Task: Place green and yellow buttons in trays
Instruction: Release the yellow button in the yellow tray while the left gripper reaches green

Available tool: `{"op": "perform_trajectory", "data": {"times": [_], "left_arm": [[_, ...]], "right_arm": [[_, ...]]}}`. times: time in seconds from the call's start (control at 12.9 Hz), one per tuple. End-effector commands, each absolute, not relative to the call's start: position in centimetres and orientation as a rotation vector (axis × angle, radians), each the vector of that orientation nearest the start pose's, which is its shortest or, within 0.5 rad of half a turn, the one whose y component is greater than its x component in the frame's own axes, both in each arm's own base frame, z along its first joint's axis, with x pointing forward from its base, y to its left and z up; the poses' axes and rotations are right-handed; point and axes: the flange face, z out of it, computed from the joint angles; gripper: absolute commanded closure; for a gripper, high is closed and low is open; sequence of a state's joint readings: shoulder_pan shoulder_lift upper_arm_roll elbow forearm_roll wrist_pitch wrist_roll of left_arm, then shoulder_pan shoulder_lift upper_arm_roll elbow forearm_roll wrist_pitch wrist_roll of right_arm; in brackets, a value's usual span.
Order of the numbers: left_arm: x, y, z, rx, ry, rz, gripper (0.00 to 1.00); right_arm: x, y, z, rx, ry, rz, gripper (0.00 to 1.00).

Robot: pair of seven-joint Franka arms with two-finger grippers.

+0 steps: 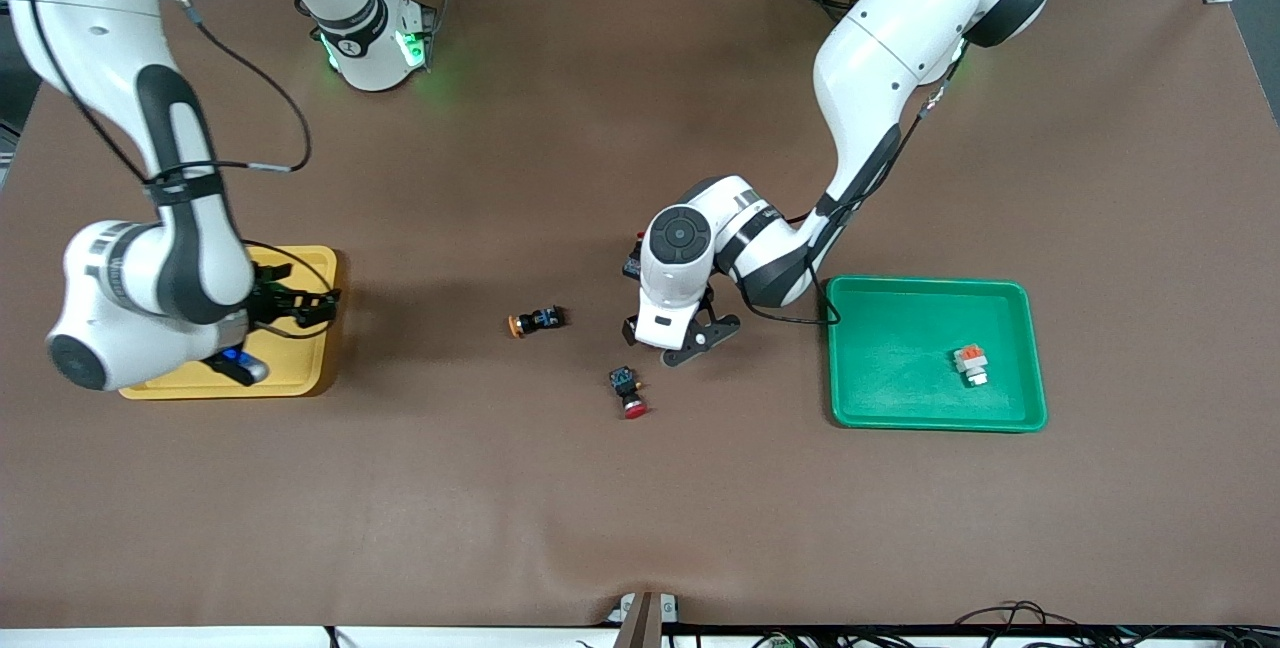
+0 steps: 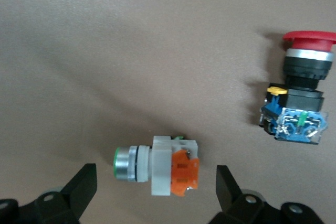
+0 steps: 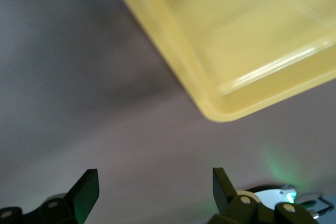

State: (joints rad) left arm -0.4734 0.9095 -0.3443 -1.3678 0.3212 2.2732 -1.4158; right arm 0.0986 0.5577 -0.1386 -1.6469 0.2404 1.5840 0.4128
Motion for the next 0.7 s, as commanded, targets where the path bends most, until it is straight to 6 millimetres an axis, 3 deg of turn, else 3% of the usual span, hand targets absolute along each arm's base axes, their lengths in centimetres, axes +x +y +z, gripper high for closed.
{"op": "perform_trajectory", "data": {"times": [0.0, 0.23, 0.31, 0.47, 0.62], "left_arm": [[55.7, -49.7, 18.8, -3.109, -0.828, -0.039, 0.0], [55.8, -49.7, 18.2, -3.12, -0.835, -0.043, 0.0], [55.8, -49.7, 18.2, -3.119, -0.838, -0.043, 0.0], [56.2, -49.2, 17.9, -3.107, -0.844, -0.054, 0.0], [56.3, -48.9, 17.4, -3.1, -0.848, -0.05, 0.0]], "right_arm": [[59.6, 4.1, 27.8, -2.808, 0.897, 0.95, 0.04], [59.6, 8.9, 28.8, -2.76, 1.052, 0.93, 0.04], [59.8, 10.5, 28.8, -2.766, 1.096, 0.892, 0.04], [60.4, 11.8, 28.5, -2.765, 1.149, 0.81, 0.04], [60.8, 15.4, 28.1, -2.703, 1.219, 0.728, 0.04]]}}
